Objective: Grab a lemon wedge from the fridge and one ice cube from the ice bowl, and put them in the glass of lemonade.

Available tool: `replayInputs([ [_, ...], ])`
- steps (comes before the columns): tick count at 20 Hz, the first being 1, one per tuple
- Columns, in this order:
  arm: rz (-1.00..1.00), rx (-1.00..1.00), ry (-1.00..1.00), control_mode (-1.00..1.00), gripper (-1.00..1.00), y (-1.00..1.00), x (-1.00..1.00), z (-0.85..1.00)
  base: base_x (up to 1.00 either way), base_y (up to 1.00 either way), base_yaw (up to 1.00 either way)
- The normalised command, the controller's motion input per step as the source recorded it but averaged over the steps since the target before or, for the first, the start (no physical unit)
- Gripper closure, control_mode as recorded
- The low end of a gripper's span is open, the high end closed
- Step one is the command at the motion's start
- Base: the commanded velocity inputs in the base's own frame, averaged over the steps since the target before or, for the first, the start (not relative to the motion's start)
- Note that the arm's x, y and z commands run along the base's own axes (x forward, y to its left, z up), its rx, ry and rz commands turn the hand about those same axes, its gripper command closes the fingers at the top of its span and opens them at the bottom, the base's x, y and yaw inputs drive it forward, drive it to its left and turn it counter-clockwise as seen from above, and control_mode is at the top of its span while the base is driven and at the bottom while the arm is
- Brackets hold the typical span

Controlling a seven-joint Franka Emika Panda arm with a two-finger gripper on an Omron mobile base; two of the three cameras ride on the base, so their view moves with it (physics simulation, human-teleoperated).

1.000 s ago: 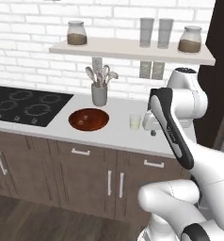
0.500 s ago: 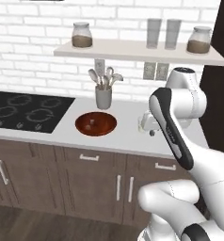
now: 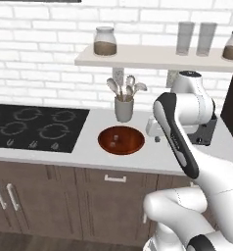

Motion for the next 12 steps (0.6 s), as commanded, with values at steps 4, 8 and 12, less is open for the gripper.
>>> replayInputs([
  [4, 0.00, 0.00, 0.00, 1.00, -1.00, 0.00, 0.00, 0.00, 0.25, 0.00, -0.22],
  [8, 0.00, 0.00, 0.00, 1.00, -1.00, 0.00, 0.00, 0.00, 0.42, 0.10, -0.28],
  [12, 0.00, 0.00, 0.00, 1.00, -1.00, 0.00, 0.00, 0.00, 0.54, 0.44, -0.28],
])
